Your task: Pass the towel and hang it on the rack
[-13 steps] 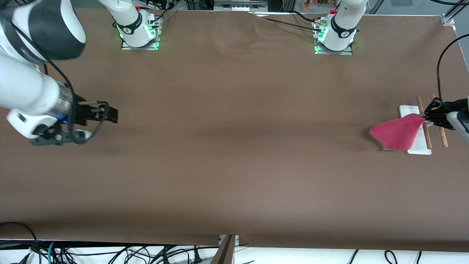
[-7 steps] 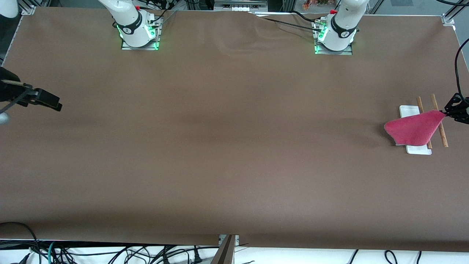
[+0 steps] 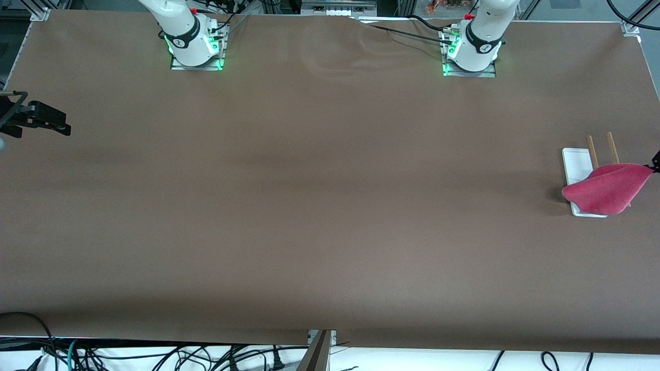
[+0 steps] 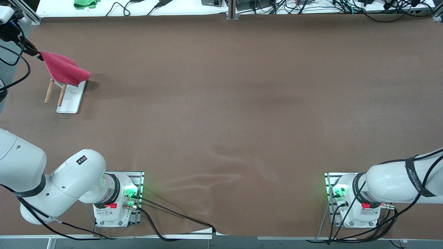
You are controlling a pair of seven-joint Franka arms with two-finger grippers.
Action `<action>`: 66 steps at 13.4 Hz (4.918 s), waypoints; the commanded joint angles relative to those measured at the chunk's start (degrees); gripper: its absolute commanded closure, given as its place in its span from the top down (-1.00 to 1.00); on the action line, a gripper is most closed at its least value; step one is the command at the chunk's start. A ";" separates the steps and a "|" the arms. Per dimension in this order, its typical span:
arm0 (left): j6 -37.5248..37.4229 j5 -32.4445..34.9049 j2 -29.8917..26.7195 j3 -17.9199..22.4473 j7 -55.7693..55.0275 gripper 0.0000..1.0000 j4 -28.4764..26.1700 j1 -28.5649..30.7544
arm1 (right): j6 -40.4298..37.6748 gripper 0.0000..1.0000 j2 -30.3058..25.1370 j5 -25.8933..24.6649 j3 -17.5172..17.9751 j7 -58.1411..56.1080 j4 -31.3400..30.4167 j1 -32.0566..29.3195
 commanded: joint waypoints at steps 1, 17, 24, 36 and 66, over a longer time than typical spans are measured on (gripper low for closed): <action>-1.45 1.05 0.59 0.53 3.26 -1.00 2.11 1.25 | -1.76 1.00 -0.72 1.33 -1.29 -0.97 -1.24 -0.56; -3.03 1.58 6.22 1.76 16.27 -1.00 2.37 5.83 | -2.38 1.00 -0.28 0.89 -0.77 0.27 -1.15 -0.21; 0.83 1.40 8.41 3.52 19.17 -1.00 3.16 6.35 | -2.29 1.00 -0.28 1.07 -0.77 0.01 -1.15 -0.21; 0.22 0.96 9.21 2.73 19.26 1.00 13.78 2.24 | -1.85 1.00 -0.19 1.06 -0.59 -0.17 -1.06 -0.21; -3.31 -3.52 -25.07 -6.41 -79.44 1.00 -14.59 -24.32 | -1.76 1.00 -0.10 1.15 -0.68 -0.17 -0.97 -0.30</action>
